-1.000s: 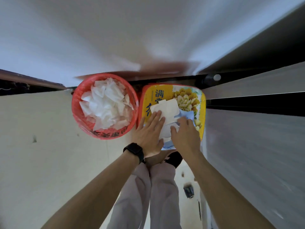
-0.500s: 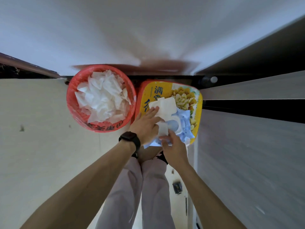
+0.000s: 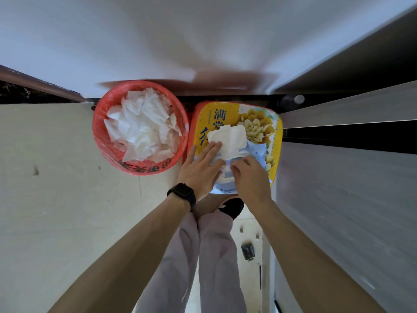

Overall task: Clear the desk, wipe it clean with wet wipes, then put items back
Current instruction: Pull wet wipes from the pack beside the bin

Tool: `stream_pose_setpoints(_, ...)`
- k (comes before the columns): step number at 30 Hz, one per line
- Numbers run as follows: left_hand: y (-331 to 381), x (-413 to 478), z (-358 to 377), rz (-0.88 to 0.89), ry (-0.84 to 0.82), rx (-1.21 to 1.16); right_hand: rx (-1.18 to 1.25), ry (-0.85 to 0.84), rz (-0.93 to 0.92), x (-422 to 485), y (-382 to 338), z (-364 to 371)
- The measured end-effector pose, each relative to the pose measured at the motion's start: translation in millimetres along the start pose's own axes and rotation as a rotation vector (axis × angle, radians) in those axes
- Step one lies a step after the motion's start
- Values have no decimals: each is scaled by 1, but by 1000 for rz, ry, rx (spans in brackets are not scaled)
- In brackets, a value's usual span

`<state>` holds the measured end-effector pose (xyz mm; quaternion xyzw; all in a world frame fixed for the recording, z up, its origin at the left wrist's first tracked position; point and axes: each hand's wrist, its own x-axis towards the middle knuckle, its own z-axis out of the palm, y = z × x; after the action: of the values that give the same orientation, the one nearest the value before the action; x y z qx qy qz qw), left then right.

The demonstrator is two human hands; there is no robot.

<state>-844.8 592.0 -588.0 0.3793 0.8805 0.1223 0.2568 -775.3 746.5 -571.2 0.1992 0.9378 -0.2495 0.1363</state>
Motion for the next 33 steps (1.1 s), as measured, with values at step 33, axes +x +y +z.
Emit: stream_pose_setpoints(33,21,6,-15,-165,-144,25,595,307,587,-66,-11,-94)
